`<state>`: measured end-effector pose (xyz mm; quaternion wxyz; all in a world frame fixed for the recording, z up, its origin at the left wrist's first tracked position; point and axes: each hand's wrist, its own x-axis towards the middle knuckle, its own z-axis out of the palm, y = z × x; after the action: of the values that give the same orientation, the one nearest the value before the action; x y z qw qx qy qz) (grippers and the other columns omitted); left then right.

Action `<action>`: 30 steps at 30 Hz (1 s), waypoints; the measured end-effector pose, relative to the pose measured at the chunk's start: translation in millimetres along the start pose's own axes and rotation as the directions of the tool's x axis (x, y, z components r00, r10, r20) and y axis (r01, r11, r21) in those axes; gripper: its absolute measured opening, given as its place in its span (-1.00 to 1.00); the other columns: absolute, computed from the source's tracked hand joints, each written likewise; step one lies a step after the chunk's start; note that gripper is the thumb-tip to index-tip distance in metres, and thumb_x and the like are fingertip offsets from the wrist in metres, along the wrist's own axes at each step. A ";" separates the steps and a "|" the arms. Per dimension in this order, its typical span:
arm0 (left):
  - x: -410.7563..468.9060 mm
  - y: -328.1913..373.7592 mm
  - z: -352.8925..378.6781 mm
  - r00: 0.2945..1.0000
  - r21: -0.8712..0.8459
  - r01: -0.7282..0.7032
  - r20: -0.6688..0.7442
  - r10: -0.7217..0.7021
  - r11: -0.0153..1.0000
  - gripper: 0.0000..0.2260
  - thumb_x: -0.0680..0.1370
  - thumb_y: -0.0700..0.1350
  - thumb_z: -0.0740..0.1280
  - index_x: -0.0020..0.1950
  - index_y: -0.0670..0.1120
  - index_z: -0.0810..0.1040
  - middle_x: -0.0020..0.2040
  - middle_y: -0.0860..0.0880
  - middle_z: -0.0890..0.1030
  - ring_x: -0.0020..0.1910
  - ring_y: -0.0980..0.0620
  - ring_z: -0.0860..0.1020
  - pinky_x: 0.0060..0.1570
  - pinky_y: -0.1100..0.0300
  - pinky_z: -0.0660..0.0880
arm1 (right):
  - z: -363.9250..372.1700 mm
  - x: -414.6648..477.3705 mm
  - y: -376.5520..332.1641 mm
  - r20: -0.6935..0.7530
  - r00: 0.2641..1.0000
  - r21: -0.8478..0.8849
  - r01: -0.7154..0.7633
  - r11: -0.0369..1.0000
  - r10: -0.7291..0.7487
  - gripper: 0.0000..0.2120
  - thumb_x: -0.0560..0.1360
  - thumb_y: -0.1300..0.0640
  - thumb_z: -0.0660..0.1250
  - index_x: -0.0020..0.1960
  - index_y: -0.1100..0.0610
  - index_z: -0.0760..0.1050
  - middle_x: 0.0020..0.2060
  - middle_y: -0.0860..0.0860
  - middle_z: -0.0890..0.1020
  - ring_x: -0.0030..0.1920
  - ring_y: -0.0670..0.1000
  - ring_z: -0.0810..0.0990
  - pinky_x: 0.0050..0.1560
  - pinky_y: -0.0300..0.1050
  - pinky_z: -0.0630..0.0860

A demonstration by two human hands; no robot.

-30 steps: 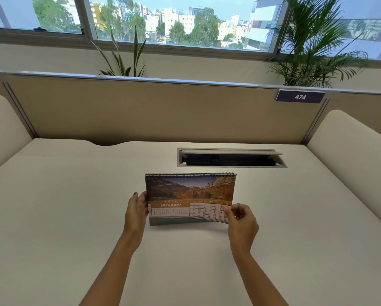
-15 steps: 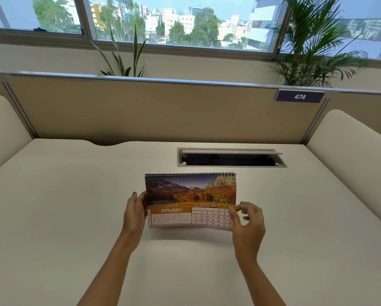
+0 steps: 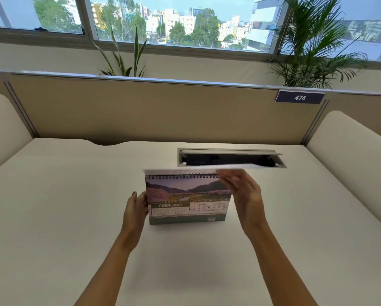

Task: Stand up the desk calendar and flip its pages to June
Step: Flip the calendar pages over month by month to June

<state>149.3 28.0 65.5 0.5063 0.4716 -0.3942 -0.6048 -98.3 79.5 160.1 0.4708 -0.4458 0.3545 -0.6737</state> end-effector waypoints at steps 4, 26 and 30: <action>-1.4 4.5 3.6 1.000 -0.001 0.030 0.004 -0.030 1.000 -0.52 0.64 0.09 -0.17 0.18 0.01 0.52 0.18 -0.06 0.60 0.14 -0.03 0.53 0.23 0.02 0.38 | 13.4 18.8 2.5 0.024 0.986 -0.558 0.151 0.816 -0.166 -0.76 0.51 0.15 0.30 0.17 0.10 0.52 0.21 -0.11 0.54 0.14 -0.12 0.57 -0.14 -0.17 0.65; -0.6 -1.1 3.7 1.000 -0.051 0.020 -0.009 -0.021 0.998 -0.52 0.64 0.09 -0.15 0.27 -0.04 0.47 0.18 -0.08 0.59 0.10 -0.02 0.53 0.15 0.08 0.38 | 16.5 17.8 58.5 -0.170 0.784 -0.899 0.124 0.420 -0.597 -0.77 0.51 0.12 0.35 0.15 0.09 0.48 0.15 0.10 0.50 0.22 0.02 0.42 0.25 -0.06 0.37; 0.4 -3.3 2.0 1.000 -0.059 0.023 -0.006 -0.023 0.998 -0.51 0.64 0.09 -0.15 0.32 -0.06 0.45 0.22 -0.10 0.57 0.13 -0.02 0.52 0.20 0.06 0.36 | 5.6 0.0 67.7 -0.505 0.666 -0.764 -0.048 0.644 -0.549 -0.80 0.51 0.26 0.29 0.13 0.17 0.43 0.10 0.15 0.51 0.09 0.06 0.51 0.09 -0.04 0.54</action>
<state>146.6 28.2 62.8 0.5145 0.4629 -0.3691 -0.6204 -71.6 58.5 101.3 -0.0248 -0.3507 0.6680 -0.6558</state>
